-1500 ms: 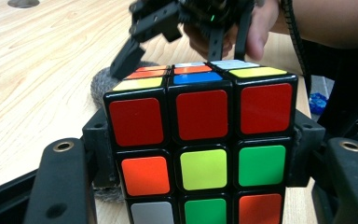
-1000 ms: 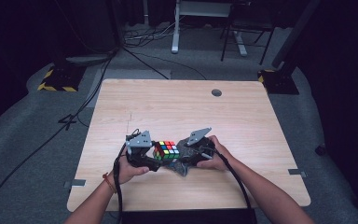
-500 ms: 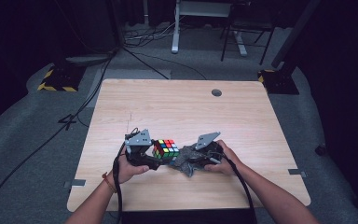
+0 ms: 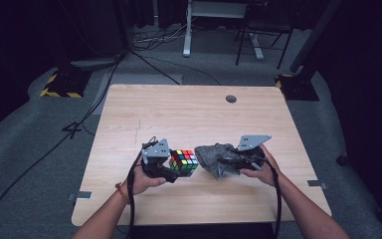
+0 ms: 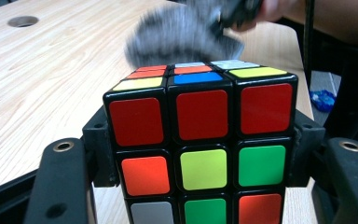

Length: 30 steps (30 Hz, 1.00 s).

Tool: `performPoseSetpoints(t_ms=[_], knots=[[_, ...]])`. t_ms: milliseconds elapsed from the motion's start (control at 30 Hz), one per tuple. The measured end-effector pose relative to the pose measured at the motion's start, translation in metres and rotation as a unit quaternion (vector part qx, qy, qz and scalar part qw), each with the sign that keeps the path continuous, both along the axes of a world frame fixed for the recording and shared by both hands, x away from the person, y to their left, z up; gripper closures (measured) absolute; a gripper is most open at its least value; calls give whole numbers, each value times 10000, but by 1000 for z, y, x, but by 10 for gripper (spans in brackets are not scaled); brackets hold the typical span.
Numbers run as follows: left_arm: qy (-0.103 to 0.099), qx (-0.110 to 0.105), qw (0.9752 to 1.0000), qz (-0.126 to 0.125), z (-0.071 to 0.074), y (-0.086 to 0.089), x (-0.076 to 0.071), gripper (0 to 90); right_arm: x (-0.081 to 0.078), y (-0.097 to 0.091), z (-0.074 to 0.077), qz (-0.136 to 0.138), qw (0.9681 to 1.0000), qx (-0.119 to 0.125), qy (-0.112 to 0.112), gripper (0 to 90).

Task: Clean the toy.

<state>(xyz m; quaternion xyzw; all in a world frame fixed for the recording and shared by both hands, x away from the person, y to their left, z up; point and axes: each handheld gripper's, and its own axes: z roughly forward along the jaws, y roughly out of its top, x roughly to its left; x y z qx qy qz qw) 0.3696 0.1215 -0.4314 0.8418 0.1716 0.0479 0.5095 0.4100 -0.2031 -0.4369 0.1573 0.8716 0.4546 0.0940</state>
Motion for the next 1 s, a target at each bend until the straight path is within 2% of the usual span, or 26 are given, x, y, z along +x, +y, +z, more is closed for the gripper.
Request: performPoseSetpoints(t_ms=[100,267,467,567,767,900,1000], knots=[[-21,127,9999,-95,-2,-10,1,325,-3,-4,14,28,9996,251,-126,693],[-81,280,9993,-237,-4,-24,3,326,-8,0,29,123,9985,471,-259,693],[-142,381,9983,-420,-3,-42,3,326,-15,14,31,297,9980,467,-295,692],[-181,428,9980,-428,-4,-47,4,326,-15,16,33,313,9979,503,-268,691],[-214,451,9981,-351,-5,-51,9,327,-18,15,37,329,9976,518,-328,691],[-260,530,9979,-259,-6,-50,12,327,-21,11,44,445,9964,660,-289,691],[-300,403,9981,-347,-5,-51,10,327,-23,13,45,442,9965,647,-303,688]])
